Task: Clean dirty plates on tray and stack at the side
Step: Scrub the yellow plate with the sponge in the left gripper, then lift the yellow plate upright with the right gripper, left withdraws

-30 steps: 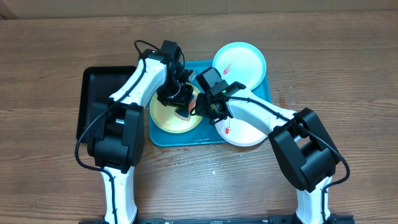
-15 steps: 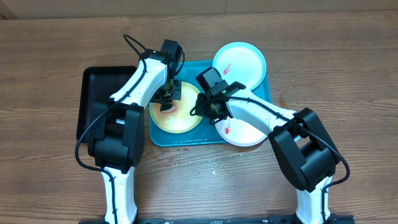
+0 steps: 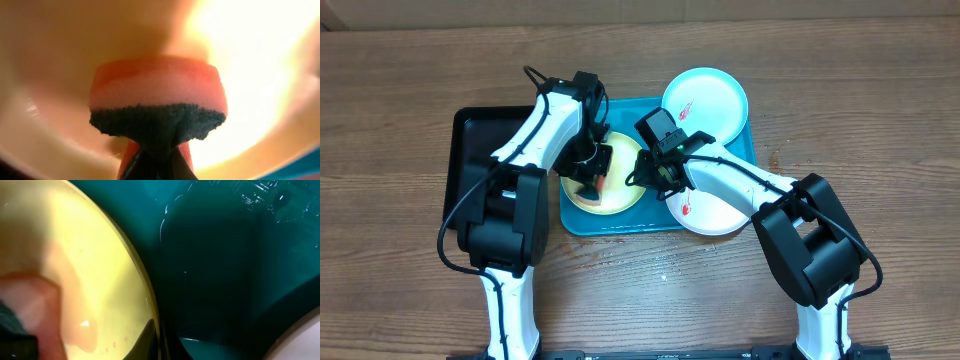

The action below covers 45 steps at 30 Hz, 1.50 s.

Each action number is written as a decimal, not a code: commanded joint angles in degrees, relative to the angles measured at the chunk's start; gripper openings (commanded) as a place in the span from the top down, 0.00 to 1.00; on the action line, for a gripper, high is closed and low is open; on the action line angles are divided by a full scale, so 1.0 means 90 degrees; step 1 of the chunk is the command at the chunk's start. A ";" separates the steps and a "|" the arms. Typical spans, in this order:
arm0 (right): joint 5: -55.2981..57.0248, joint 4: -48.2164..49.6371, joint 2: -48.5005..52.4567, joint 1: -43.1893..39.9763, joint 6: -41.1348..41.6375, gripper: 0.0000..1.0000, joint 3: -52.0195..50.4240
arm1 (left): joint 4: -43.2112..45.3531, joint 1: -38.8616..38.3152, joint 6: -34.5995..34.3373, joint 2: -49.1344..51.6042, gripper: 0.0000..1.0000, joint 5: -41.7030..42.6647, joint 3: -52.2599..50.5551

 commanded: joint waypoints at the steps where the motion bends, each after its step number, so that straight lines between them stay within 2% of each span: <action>1: 0.0036 -0.0129 0.0163 0.0061 -0.0087 0.96 -0.0158 | 0.0175 -0.0022 0.0498 0.0117 0.96 0.0692 0.0032; 10: 0.0036 -0.0129 0.0163 0.0061 -0.0087 0.96 -0.0158 | 0.1124 -0.0012 0.0486 0.0117 0.96 0.0500 0.0032; 13: 0.0036 -0.0129 0.0163 0.0061 -0.0087 0.96 -0.0158 | 0.1433 -0.0012 0.0075 0.0117 0.96 -0.0080 0.0032; 19: 0.0039 -0.0124 0.0163 0.0061 -0.0087 0.96 -0.0158 | 0.1630 -0.0012 -0.1069 0.0117 0.96 -0.1938 0.0051; 25: 0.0039 -0.0070 0.0163 0.0061 -0.0087 0.96 -0.0158 | 0.0595 0.0036 -0.1474 0.0117 0.96 -0.2215 0.0991; 34: 0.0231 0.0180 0.0163 0.0061 -0.0134 0.96 -0.0158 | -0.1353 0.0083 -0.1557 0.0117 0.96 -0.2001 0.3665; 37: 0.0223 0.0359 0.0165 0.0061 -0.0367 0.94 -0.0158 | -0.1751 0.0083 -0.1554 0.0117 0.96 -0.1768 0.4048; 45: 0.0226 0.0588 0.0185 0.0080 -0.0593 0.87 -0.0158 | -0.2047 0.0189 -0.1557 0.0117 0.96 -0.1345 0.4036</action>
